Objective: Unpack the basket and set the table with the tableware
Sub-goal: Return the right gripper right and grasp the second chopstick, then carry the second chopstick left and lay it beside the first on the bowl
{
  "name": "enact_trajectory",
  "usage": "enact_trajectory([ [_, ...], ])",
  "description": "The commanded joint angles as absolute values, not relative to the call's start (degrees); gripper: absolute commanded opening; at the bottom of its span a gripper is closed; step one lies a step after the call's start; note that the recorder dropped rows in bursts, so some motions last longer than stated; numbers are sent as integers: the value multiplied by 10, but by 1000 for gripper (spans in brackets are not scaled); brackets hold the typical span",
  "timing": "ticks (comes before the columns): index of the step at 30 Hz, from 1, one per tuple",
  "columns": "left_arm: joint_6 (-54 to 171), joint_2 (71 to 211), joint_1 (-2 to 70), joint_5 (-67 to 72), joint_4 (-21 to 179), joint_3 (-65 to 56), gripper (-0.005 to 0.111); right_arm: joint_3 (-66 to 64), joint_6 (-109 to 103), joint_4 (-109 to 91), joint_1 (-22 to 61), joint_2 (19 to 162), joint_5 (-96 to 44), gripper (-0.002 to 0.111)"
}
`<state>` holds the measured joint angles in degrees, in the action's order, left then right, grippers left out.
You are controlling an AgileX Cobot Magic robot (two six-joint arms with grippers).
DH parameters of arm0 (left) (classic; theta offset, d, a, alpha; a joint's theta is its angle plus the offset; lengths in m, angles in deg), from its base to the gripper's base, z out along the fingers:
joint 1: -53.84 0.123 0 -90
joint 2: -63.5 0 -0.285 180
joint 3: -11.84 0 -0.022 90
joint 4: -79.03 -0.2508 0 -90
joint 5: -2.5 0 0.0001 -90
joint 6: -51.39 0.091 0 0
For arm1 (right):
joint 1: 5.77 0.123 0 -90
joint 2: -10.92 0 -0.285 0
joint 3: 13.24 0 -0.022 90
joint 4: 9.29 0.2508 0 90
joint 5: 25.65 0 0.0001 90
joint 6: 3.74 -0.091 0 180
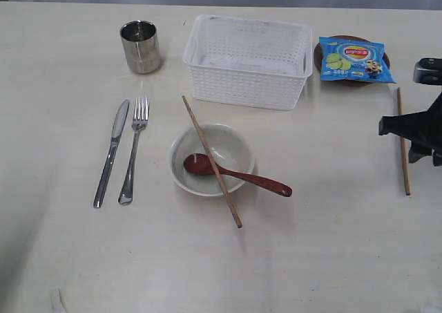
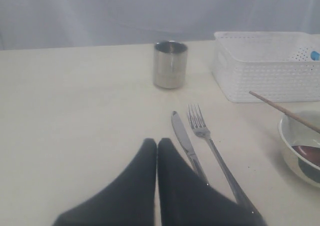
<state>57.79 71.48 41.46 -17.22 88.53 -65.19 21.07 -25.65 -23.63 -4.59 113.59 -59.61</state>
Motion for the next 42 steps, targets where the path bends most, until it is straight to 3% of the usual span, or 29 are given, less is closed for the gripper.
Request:
enact_trajectory([
  [1, 578, 713, 411, -171, 884, -654, 0, 190, -217, -196, -49, 1172, -571, 36],
  [14, 578, 713, 411, -171, 884, -654, 0, 153, -163, -171, -49, 1263, -561, 34],
  [17, 578, 713, 411, -171, 884, -654, 0, 153, -161, -169, -49, 1274, -561, 20],
  [19, 578, 713, 411, -171, 884, -654, 0, 153, -161, -169, -49, 1276, -567, 1],
  [20, 578, 713, 411, -171, 884, -654, 0, 153, -165, -169, -49, 1276, -572, 0],
  [27, 578, 713, 411, -171, 884, -654, 0, 153, -180, -178, -49, 1221, -632, -1],
  [35, 578, 713, 411, -171, 884, -654, 0, 154, -176, -155, -41, 1026, -666, -1],
  [42, 578, 713, 411, -171, 884, -654, 0, 154, -60, -51, 91, 905, -681, -1],
])
